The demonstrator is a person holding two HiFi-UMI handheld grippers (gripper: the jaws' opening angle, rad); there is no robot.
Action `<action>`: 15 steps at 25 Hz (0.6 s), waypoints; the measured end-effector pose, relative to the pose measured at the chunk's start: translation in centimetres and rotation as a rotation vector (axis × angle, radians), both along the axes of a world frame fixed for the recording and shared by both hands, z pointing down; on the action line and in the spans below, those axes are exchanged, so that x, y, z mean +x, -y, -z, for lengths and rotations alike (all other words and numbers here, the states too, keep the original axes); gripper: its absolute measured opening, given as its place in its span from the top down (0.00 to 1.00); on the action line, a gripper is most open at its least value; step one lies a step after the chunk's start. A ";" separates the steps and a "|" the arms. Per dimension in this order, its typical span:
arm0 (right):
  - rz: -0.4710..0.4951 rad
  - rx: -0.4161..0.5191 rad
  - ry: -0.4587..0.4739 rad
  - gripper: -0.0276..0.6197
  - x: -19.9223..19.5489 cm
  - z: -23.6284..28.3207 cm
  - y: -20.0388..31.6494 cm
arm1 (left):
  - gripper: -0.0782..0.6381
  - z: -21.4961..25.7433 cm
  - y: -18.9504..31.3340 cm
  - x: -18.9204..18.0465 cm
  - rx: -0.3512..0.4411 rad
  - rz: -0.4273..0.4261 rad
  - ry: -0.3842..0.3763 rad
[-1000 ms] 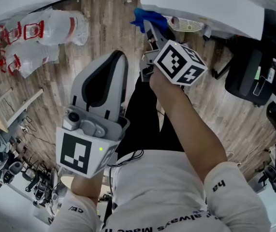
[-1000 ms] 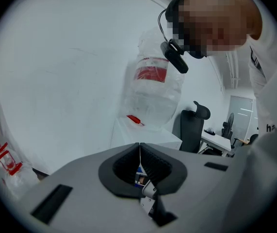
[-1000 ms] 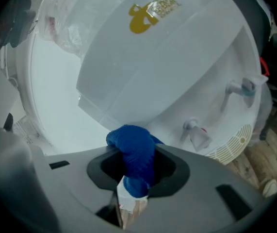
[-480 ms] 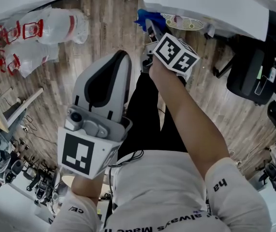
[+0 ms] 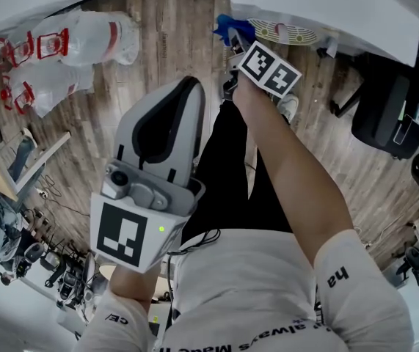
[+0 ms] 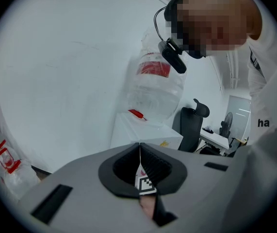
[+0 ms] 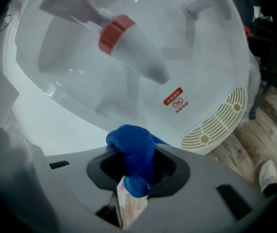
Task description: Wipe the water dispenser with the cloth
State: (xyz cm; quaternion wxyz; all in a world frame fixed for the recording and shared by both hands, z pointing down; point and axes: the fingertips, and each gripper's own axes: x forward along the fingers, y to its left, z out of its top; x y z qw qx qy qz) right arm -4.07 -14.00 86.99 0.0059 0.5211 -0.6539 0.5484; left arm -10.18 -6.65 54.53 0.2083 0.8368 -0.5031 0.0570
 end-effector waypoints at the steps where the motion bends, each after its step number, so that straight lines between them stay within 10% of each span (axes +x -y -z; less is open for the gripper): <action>1: 0.002 -0.008 -0.006 0.78 0.0 -0.6 0.0 | 0.86 -0.1 0.0 -0.1 -0.003 0.000 0.002; 15: 0.048 -0.082 -0.050 0.78 0.3 -7.4 0.1 | 0.86 -0.1 -0.5 -1.4 -0.019 0.015 0.015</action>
